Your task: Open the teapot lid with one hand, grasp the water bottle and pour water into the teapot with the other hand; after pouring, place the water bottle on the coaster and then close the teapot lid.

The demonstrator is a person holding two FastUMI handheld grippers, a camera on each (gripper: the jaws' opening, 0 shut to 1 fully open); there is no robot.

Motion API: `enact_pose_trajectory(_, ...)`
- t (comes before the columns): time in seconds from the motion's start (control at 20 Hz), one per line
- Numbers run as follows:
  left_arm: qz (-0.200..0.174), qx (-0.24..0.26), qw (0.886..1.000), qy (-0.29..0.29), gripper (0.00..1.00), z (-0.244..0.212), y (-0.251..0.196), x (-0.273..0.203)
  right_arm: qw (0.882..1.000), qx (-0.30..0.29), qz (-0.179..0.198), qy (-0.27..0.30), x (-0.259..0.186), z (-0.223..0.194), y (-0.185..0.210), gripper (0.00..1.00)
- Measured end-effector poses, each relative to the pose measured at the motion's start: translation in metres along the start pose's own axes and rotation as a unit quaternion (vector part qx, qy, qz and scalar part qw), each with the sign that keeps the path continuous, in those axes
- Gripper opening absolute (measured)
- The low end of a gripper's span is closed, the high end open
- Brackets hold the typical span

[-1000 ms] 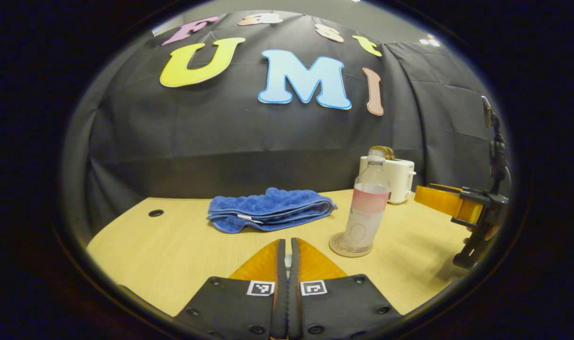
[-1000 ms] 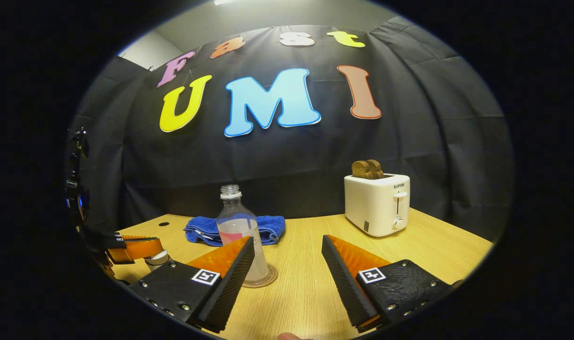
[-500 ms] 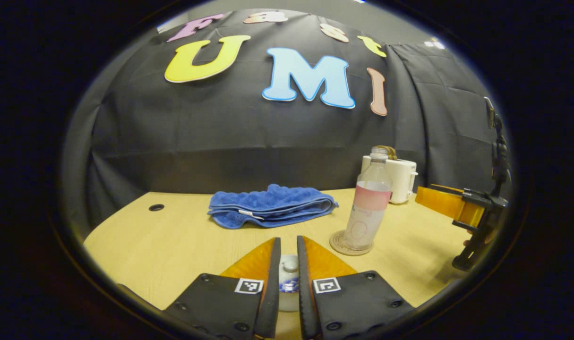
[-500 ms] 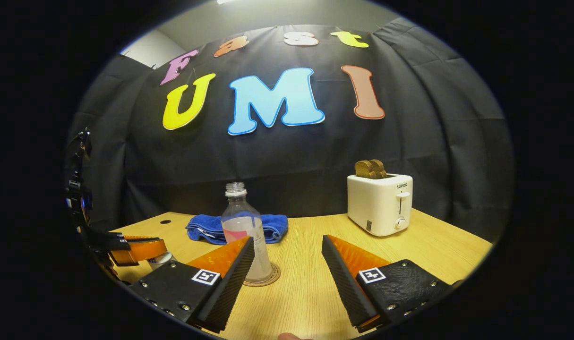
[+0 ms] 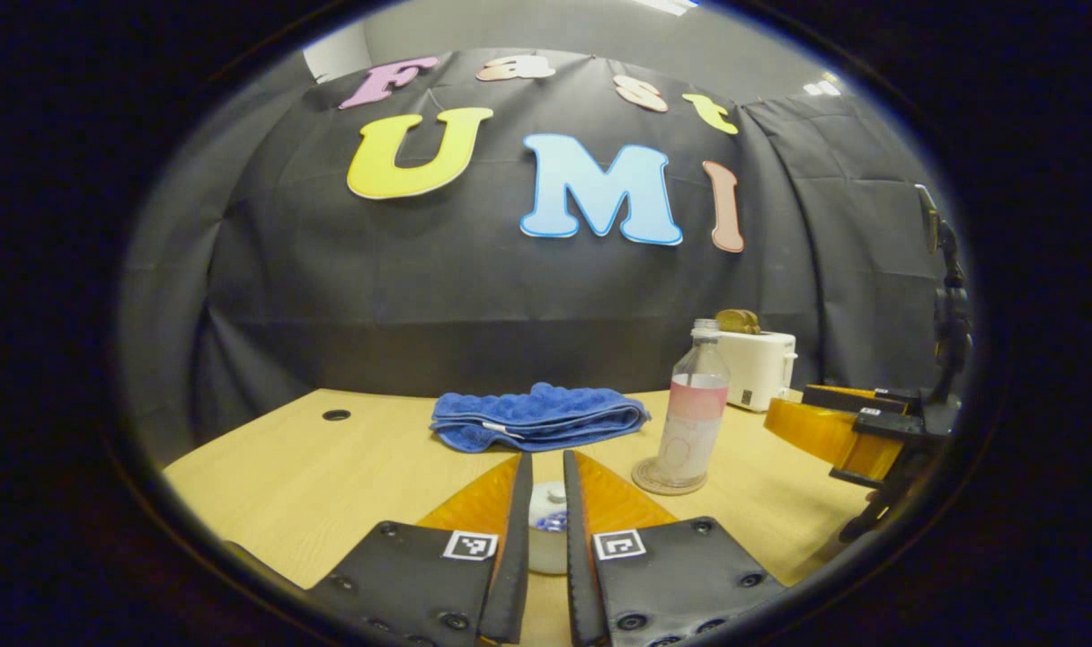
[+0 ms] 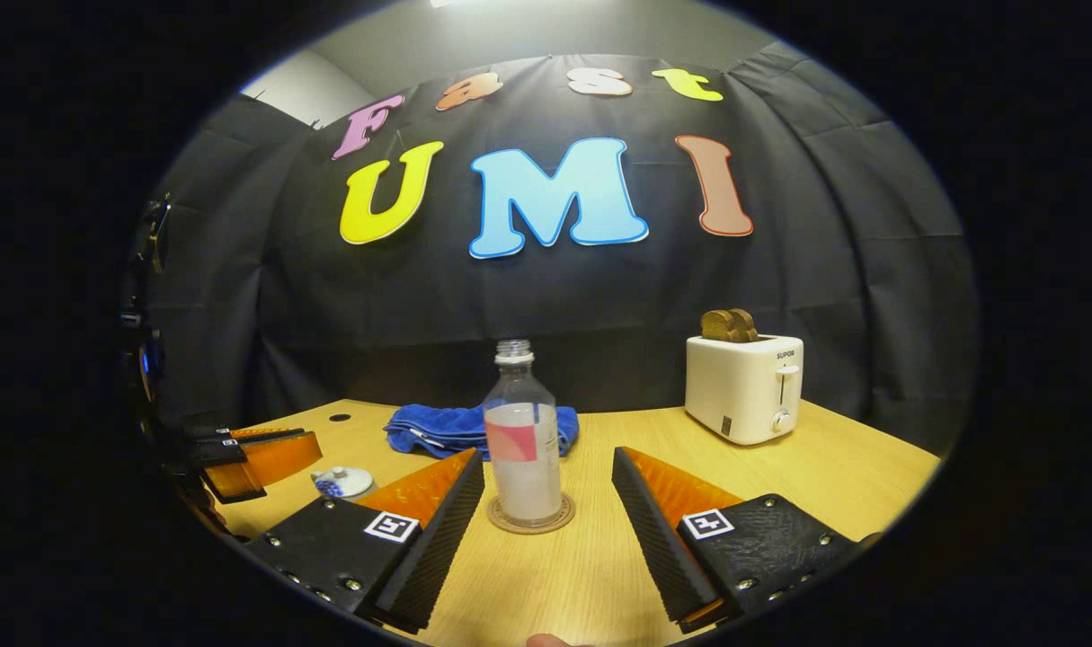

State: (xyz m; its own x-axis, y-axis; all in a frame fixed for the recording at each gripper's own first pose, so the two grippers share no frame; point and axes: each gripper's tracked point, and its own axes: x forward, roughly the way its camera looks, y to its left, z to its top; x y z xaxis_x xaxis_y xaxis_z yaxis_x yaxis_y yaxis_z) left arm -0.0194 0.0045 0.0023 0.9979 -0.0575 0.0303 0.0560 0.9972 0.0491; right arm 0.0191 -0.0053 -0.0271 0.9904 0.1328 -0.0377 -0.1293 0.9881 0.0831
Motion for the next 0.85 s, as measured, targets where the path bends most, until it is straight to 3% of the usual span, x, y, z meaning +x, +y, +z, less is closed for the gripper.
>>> enact_pose_trajectory(0.25,0.002,0.004,1.0,-0.001,0.24,-0.011,-0.012,-0.034,1.0,-0.013,-0.006,0.012,-0.036,-0.021,0.03,0.91)
enact_pose_trajectory(0.85,0.042,0.0,0.999,-0.013,0.25,-0.02,-0.012,-0.059,0.999,-0.018,-0.036,0.004,-0.057,-0.033,0.033,0.91)
